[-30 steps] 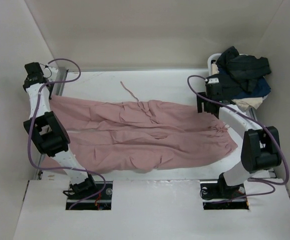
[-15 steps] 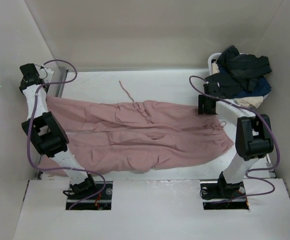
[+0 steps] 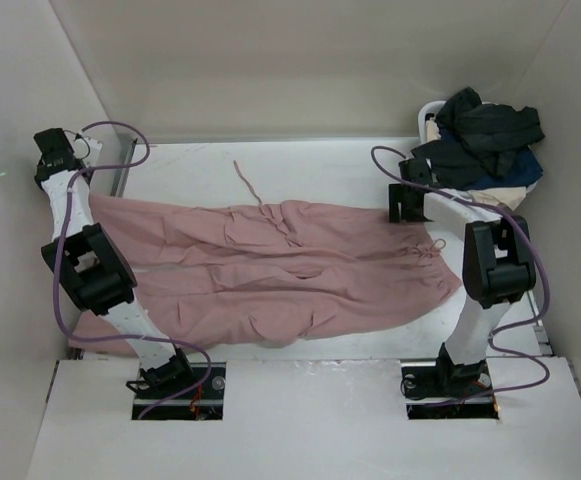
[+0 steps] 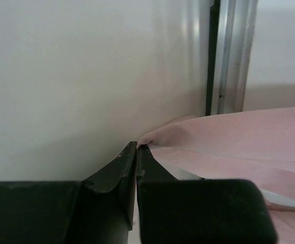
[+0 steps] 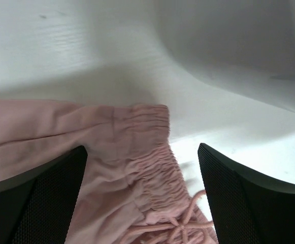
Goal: Fold and stack the trousers
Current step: Fold the trousers
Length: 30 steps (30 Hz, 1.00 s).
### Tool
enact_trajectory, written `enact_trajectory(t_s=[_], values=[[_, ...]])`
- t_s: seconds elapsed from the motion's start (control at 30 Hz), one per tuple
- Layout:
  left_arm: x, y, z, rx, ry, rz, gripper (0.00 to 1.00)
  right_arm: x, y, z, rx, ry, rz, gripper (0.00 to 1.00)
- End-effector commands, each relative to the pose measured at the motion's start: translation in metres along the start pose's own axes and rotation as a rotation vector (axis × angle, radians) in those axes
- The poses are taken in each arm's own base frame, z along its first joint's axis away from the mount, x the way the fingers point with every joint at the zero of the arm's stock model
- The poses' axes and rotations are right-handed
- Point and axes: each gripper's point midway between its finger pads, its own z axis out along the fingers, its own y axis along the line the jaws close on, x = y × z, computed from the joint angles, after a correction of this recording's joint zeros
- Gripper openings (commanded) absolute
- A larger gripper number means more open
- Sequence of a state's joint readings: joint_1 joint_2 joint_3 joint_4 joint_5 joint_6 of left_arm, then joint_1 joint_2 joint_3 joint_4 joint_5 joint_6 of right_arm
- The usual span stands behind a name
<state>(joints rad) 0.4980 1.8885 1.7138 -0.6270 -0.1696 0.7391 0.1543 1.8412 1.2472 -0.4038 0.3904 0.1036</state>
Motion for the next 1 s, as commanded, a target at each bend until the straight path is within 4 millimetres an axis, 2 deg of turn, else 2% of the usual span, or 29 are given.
enact_trajectory(t_s=[0.0, 0.1, 0.2, 0.3, 0.53, 0.67, 0.73, 0.77, 0.8, 0.83, 0.87, 0.9, 0.97], values=[[0.009, 0.026, 0.000, -0.077, 0.007, -0.015, 0.00, 0.006, 0.036, 0.007, -0.163, 0.042, -0.020, 0.92], [0.009, 0.022, -0.001, -0.072, 0.005, -0.009, 0.00, 0.018, 0.046, 0.007, -0.198, 0.087, -0.028, 0.92], [0.010, 0.022, 0.001, -0.073, 0.006, -0.011, 0.00, 0.029, 0.048, 0.011, -0.192, 0.133, -0.031, 0.92], [0.012, 0.026, 0.003, -0.080, 0.011, -0.014, 0.00, 0.023, 0.048, 0.011, -0.192, 0.124, -0.031, 0.93], [0.012, 0.022, 0.004, -0.069, 0.012, -0.010, 0.00, 0.001, 0.045, 0.026, -0.134, 0.108, -0.060, 0.95], [0.009, 0.021, 0.003, -0.069, 0.006, -0.005, 0.00, -0.004, 0.042, 0.031, -0.113, 0.094, -0.074, 0.91], [0.008, 0.020, 0.004, -0.067, 0.005, -0.001, 0.00, -0.004, 0.045, 0.032, -0.125, 0.096, -0.074, 0.77], [0.007, 0.019, 0.004, -0.068, 0.003, 0.001, 0.00, -0.004, 0.046, 0.031, -0.131, 0.096, -0.074, 0.62], [0.005, 0.019, 0.004, -0.067, 0.000, 0.003, 0.00, -0.004, 0.044, 0.031, -0.122, 0.093, -0.070, 0.32], [0.003, 0.019, 0.003, -0.068, -0.006, 0.004, 0.00, -0.005, 0.042, 0.028, -0.114, 0.083, -0.063, 0.14], [-0.002, 0.019, 0.001, -0.068, -0.020, 0.006, 0.00, -0.008, 0.038, 0.024, -0.101, 0.065, -0.058, 0.05], [-0.009, 0.019, -0.001, -0.066, -0.037, 0.008, 0.00, -0.012, 0.033, 0.018, -0.088, 0.046, -0.053, 0.00], [-0.025, 0.018, -0.006, -0.066, -0.078, 0.018, 0.00, -0.021, 0.025, -0.001, -0.070, -0.004, -0.053, 0.00]])
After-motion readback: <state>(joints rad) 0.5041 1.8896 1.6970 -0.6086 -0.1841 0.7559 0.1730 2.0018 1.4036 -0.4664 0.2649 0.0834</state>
